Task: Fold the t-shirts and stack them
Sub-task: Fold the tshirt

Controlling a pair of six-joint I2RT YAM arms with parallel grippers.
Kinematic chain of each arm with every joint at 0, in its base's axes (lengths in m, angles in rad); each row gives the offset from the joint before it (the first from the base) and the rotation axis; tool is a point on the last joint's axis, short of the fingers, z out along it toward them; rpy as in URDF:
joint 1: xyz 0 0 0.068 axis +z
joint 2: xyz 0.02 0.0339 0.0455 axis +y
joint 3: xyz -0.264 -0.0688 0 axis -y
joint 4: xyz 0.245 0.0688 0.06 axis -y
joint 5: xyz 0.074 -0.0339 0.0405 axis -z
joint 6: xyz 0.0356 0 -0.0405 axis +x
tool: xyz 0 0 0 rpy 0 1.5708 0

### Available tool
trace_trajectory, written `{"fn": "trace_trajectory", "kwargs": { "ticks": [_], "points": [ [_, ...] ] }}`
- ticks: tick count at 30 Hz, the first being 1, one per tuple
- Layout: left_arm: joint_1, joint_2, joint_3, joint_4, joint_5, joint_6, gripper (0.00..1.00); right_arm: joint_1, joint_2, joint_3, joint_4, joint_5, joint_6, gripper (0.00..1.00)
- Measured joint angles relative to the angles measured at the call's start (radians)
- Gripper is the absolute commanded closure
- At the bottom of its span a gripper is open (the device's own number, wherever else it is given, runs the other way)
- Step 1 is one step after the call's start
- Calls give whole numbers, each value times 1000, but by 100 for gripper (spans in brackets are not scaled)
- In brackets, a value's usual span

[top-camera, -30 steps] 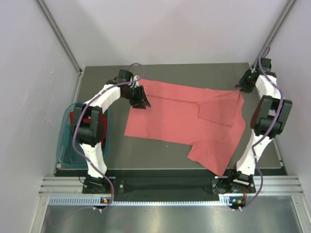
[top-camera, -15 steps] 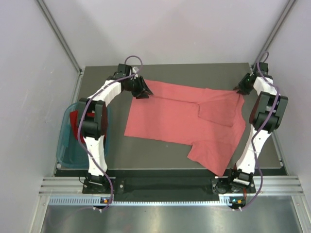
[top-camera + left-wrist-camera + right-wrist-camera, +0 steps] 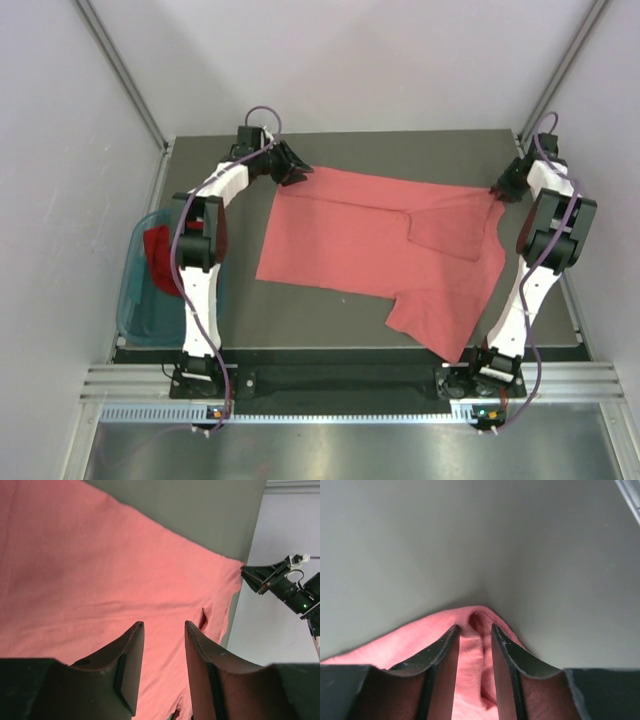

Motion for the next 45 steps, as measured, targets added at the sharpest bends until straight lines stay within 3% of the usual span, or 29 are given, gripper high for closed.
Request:
{"fn": "trace_trajectory", "kwargs": {
  "ticks": [7,12,18,25,39,45],
  "points": [
    [3,103,151,-18,-42,20,56,0,0,36,-51,6,-69,59],
    [3,130,162,-26,-84,31,57,0,3,45,-58,-2,-95,60],
    [5,180,165,-31,-128,-6,57,2,32,65,-45,-10,-91,66],
    [14,184,126,-10,-167,-88,57,18,74,109,-16,0,-63,93],
    [51,192,80,147,-209,-235,57,94,243,335,119,35,66,97],
    [55,204,97,174,-215,-232,56,99,299,411,156,37,128,96]
  ]
}}
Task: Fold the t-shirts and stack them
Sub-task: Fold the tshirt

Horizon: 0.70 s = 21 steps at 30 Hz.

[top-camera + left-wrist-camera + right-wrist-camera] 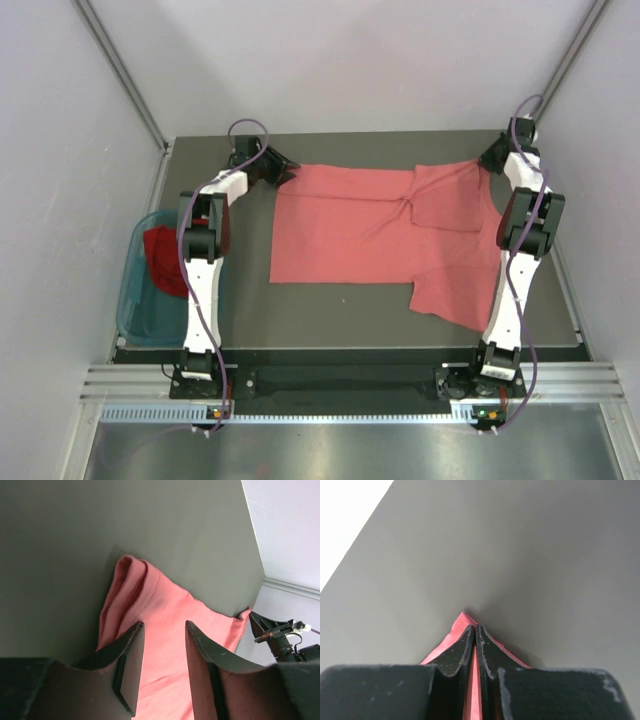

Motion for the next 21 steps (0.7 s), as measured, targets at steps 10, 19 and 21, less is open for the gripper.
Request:
{"fn": "trace_trajectory", "kwargs": {
  "ticks": [10,19,21],
  "points": [
    [0,0,-13,21,-10,24,57,-9,0,0,8,69,25,94],
    [-20,-15,33,-62,-50,136,43,-36,0,20,-19,104,8,71],
    [-34,-25,66,-138,-85,196,41,-36,-2,46,-55,103,-4,62]
  ]
}}
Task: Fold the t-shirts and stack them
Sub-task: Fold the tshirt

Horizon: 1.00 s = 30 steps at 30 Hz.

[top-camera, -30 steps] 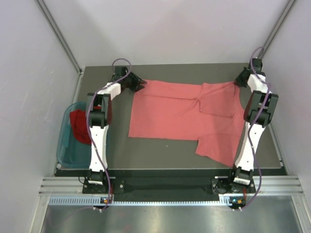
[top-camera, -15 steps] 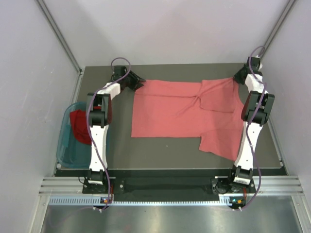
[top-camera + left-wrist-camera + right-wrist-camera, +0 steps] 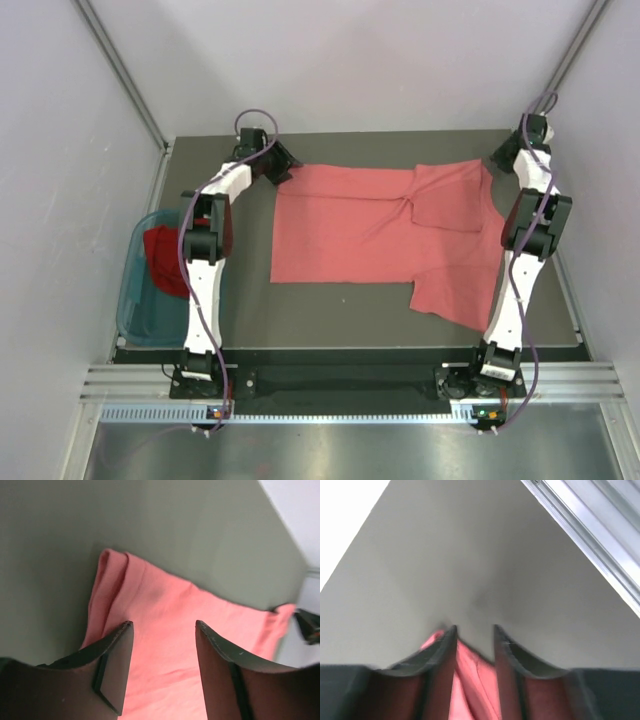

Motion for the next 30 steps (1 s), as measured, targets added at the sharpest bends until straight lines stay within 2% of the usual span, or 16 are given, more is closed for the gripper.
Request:
{"fn": "trace_trajectory", "kwargs": {
  "ticks": [4,11,15,20,24,30],
  "points": [
    [-23,-53,23,-136,-67,101,40,-3,-67,-13,-80,6,-28,48],
    [-71,-349,-102,-305,-179,236,41,-4,-394,-174,-219,42,-89,40],
    [-104,-581,-304,-335,-207,272,44,-5,-663,-409,-230,32,-99,40],
    [-136,-841,-643,-377,-203,280,46,-5,-938,-728,-230,-15,-96,41],
    [-152,-948,-867,-436,-222,273,46,-5,-1120,-1014,-232,-50,-95,42],
    [-162,-1021,-1034,-485,-260,238,46,-4,-1292,-1202,-254,-77,-104,42]
  ]
}}
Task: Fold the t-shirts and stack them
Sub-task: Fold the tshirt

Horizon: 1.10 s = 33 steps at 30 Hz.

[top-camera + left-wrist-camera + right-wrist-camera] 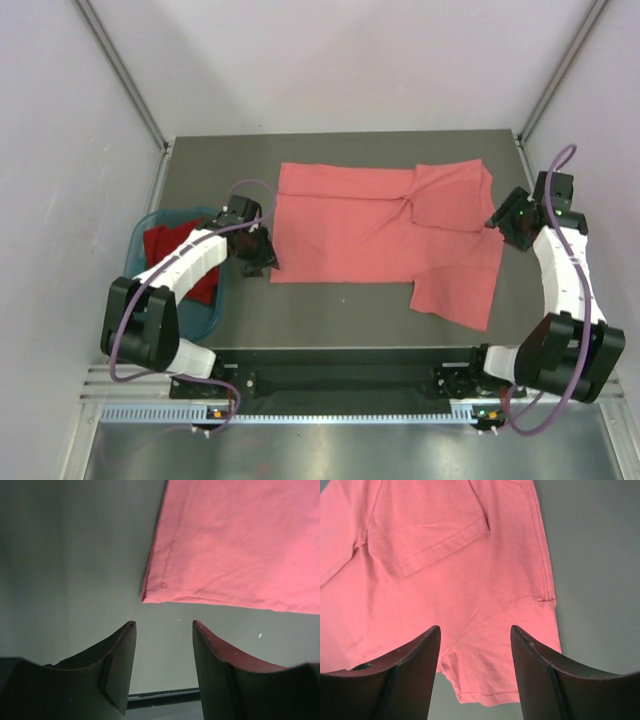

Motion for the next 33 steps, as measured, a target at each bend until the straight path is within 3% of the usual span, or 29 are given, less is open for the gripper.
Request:
{"fn": "trace_trajectory", "kwargs": {
  "ticks": [7,21,24,28,29,33],
  "points": [
    [0,77,-5,1,-16,-34,48,-61,-152,-97,6,-25,-10,40],
    [2,115,-64,27,-6,-81,51,-202,-155,-197,-3,3,-35,41],
    [7,141,-63,42,13,-84,55,-222,-151,-197,-12,17,-51,41],
    [14,158,-58,60,43,-90,67,-261,-138,-220,-13,18,-67,40],
    [16,166,-55,65,53,-94,75,-271,-137,-235,-12,18,-72,39],
    [23,177,-54,85,77,-98,84,-290,-134,-290,-17,13,-90,39]
  ]
}}
